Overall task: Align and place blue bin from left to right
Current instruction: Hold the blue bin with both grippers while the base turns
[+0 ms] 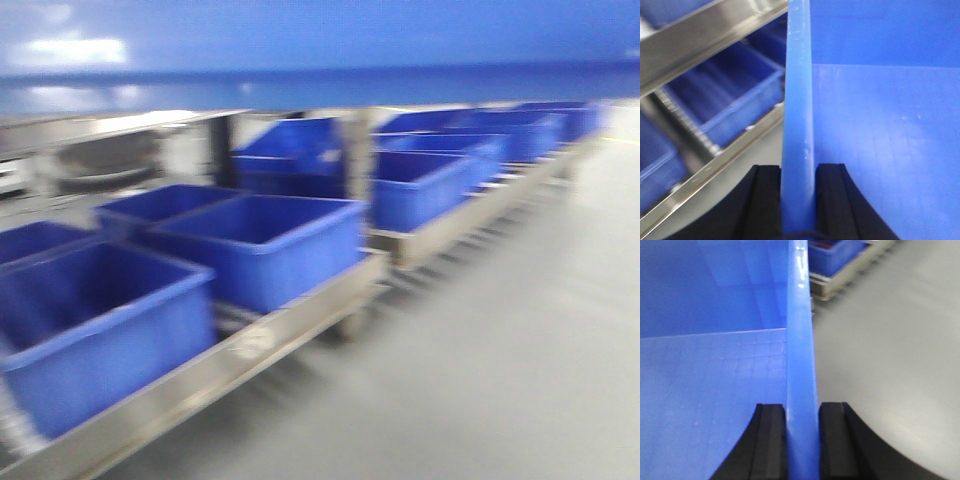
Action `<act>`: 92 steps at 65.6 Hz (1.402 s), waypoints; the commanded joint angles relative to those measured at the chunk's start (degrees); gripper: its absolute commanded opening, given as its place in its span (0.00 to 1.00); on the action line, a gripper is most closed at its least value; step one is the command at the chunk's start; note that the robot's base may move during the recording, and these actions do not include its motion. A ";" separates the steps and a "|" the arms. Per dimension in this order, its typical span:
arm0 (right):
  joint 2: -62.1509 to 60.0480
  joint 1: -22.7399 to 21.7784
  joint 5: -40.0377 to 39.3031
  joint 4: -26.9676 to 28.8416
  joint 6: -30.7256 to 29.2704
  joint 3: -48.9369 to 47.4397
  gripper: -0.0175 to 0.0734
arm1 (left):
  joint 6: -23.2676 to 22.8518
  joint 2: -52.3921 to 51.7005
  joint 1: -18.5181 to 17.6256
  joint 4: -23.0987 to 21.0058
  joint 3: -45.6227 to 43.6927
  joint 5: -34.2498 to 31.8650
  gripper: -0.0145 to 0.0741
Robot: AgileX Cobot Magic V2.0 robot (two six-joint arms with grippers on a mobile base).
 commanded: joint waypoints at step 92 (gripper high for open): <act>0.10 0.46 -9.87 -1.15 0.04 -1.10 0.11 | -0.20 -0.08 -0.63 -0.77 -1.00 -6.56 0.04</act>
